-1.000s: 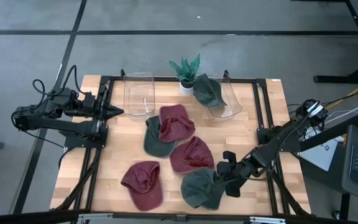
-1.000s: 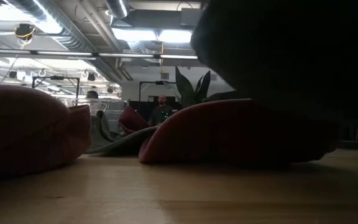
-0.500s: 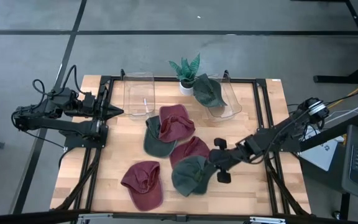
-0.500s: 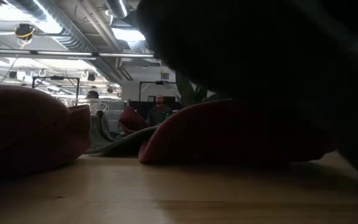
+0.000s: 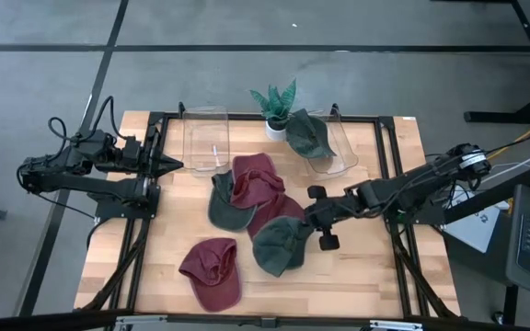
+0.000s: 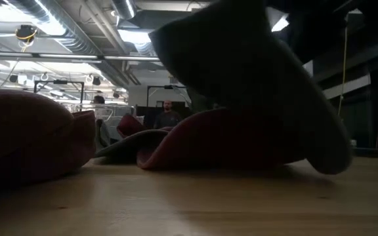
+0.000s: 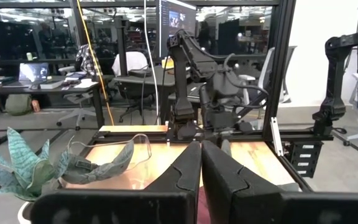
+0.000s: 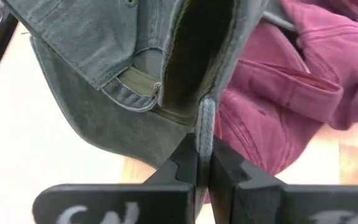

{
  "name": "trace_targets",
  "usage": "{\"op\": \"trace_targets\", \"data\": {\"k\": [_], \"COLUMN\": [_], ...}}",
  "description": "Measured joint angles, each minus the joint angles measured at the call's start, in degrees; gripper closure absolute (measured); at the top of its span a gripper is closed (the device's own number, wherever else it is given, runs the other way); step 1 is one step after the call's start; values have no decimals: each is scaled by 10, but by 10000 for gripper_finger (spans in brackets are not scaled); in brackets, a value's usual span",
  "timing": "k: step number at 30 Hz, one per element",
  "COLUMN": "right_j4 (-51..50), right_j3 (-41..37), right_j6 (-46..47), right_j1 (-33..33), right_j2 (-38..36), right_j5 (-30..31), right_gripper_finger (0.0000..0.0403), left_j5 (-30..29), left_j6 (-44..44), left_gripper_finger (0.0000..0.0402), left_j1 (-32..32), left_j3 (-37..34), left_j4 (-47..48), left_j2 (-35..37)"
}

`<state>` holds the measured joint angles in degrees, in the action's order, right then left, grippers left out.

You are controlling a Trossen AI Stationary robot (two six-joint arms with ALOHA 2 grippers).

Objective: Pick & Place hat
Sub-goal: Put the bottom gray cap into the right bin

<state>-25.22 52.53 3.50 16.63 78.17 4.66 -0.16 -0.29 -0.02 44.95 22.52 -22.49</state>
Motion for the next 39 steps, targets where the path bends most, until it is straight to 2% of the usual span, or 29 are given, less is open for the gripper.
{"op": "trace_targets", "data": {"k": [7,13,16,22,28,33,39], "right_j4": [-21,-125,-167,-184,-191,-208,-214], "right_j3": [0,1,1,1,1,1,1], "right_j6": [-22,-100,-129,-144,-90,-61,-12], "right_j1": [-52,-62,-64,-64,-63,-53,-44], "right_j2": [0,0,0,0,0,0,0], "right_j5": [-104,-169,-182,-186,-181,-139,-92], "right_gripper_finger": [386,387,387,378,362,336,284], "left_j5": [0,0,0,0,0,0,0], "left_j6": [0,0,0,0,0,0,0], "left_gripper_finger": [389,392,393,393,389,390,390], "left_j1": [0,0,0,0,0,0,0], "left_j3": [0,0,0,0,0,0,0], "left_j4": [0,0,0,0,0,0,0], "left_j2": [0,0,0,0,0,0,0]}}
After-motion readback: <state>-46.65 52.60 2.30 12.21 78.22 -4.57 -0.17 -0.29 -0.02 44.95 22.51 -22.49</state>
